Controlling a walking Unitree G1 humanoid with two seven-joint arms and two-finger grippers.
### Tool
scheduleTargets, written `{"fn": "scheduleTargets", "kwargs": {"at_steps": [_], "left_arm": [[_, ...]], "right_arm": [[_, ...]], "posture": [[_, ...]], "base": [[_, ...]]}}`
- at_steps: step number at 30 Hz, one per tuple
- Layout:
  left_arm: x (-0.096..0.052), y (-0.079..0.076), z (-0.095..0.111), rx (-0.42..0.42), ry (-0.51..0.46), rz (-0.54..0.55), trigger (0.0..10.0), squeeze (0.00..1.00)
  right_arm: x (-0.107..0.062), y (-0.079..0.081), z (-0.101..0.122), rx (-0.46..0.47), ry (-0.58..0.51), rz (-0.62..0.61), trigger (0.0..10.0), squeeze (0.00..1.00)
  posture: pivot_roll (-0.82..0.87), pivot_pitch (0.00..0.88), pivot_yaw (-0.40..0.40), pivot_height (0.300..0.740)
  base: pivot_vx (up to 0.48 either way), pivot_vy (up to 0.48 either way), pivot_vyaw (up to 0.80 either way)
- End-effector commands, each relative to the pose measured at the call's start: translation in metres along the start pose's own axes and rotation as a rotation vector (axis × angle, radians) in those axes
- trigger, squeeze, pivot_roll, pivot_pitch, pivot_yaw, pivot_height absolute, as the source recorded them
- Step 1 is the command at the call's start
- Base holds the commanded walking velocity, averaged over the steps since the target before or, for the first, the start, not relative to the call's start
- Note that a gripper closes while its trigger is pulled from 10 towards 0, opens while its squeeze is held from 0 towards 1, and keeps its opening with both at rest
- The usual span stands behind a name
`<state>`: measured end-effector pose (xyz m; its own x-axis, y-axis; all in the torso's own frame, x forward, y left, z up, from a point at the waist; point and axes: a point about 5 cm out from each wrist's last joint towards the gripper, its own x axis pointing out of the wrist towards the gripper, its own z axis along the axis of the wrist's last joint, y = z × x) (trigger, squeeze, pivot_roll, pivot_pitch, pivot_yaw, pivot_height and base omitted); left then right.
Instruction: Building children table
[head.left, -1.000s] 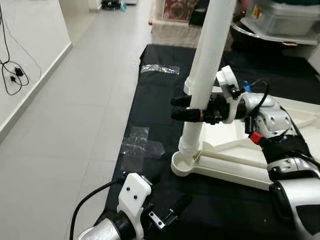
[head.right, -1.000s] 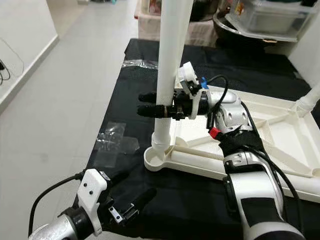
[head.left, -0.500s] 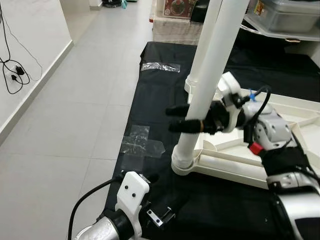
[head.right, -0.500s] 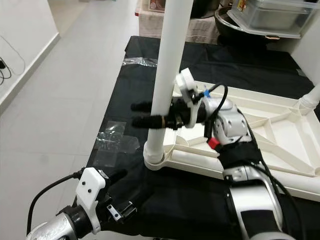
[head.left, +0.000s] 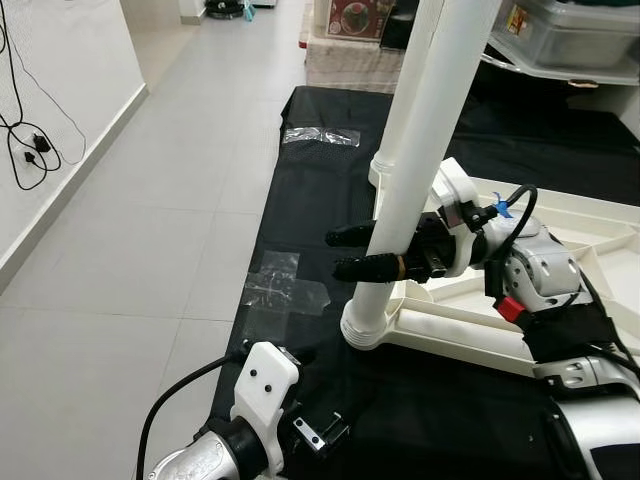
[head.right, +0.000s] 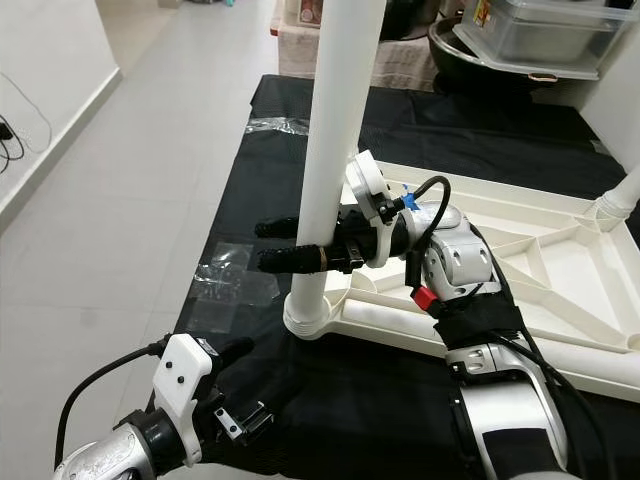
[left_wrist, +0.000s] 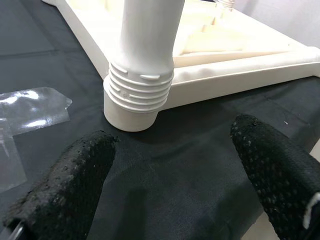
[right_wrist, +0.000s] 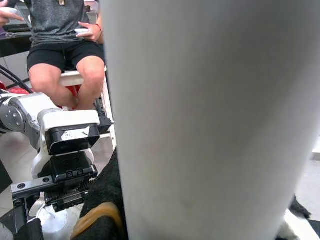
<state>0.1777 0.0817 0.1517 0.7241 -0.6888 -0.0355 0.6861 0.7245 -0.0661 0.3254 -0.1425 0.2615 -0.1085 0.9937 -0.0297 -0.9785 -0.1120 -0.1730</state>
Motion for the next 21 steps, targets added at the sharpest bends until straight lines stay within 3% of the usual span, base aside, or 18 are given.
{"fn": "scheduleTargets", "kwargs": {"at_steps": [1, 9, 21], "left_arm": [[-0.0008, -0.0002, -0.0053, 0.003, 0.024, -0.007, 10.0, 0.0], [-0.001, -0.0021, -0.0054, 0.005, 0.022, -0.013, 10.0, 0.0], [0.0, -0.0021, -0.006, 0.007, 0.024, -0.017, 10.0, 0.0]], "right_arm": [[-0.0042, 0.0005, -0.0138, 0.047, 0.076, -0.011, 10.0, 0.0], [-0.0132, -0.0081, -0.0108, 0.018, 0.106, -0.084, 10.0, 0.0], [-0.0124, -0.0021, -0.0198, 0.038, 0.102, -0.091, 10.0, 0.0]], "posture": [[0.11, 0.157, -0.081, 0.74], [0.11, 0.152, -0.085, 0.74], [0.11, 0.152, -0.085, 0.74]], "base": [[0.0, 0.0, 0.0], [0.0, 0.0, 0.0], [0.0, 0.0, 0.0]]}}
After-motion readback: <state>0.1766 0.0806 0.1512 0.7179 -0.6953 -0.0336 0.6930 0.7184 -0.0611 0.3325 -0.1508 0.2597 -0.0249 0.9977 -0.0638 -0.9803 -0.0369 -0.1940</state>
